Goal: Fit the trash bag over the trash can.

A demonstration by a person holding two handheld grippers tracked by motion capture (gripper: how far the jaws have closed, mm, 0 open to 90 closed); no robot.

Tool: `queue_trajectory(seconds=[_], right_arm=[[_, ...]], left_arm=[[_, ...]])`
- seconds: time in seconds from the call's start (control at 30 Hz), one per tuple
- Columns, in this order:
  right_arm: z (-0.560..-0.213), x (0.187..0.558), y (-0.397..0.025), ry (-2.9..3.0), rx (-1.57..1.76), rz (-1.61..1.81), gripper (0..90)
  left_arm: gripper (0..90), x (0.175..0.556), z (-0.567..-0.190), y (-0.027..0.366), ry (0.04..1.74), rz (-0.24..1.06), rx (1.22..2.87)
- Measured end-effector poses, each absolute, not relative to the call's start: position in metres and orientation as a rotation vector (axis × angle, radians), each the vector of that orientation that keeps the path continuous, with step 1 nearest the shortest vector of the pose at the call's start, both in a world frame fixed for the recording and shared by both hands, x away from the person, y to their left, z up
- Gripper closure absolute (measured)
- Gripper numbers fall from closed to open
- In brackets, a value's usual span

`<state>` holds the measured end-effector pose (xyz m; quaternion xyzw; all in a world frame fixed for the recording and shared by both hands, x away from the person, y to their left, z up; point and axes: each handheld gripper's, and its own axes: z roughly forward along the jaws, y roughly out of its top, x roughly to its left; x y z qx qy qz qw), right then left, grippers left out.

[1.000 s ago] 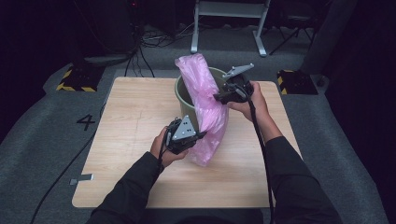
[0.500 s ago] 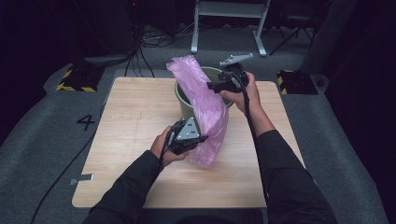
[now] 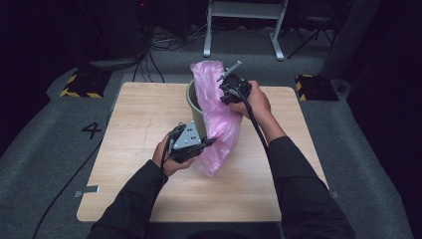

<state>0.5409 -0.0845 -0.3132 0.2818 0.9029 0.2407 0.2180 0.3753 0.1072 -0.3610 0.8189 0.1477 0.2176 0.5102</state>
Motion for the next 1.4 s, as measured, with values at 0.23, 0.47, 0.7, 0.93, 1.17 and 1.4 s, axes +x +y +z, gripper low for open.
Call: queue_trajectory(seconds=[0.23, 0.47, 0.7, 0.93, 1.17, 1.4], right_arm=[[-0.32, 0.544, -0.091, 2.646, 0.78, 0.603, 81.7], [-0.314, 0.543, -0.097, 2.643, 0.781, 0.636, 67.7], [-0.296, 0.546, -0.121, 2.457, 0.905, 0.833, 51.9], [-0.298, 0.54, -0.132, 2.4, 0.899, 0.981, 48.6], [-0.302, 0.531, -0.133, 2.385, 0.848, 1.031, 46.7], [-0.293, 0.508, -0.141, 2.353, 0.724, 1.157, 42.4]], left_arm=[[89.9, 0.381, -0.334, 0.126, 0.405, 0.617, 1.871], [89.9, 0.39, -0.32, 0.137, 0.435, 0.661, 1.849], [89.8, 0.4, -0.316, 0.143, 0.464, 0.669, 1.86], [89.7, 0.411, -0.318, 0.137, 0.488, 0.668, 1.878], [89.7, 0.428, -0.315, 0.141, 0.57, 0.68, 1.856], [88.9, 0.431, -0.319, 0.137, 0.574, 0.671, 1.893]])
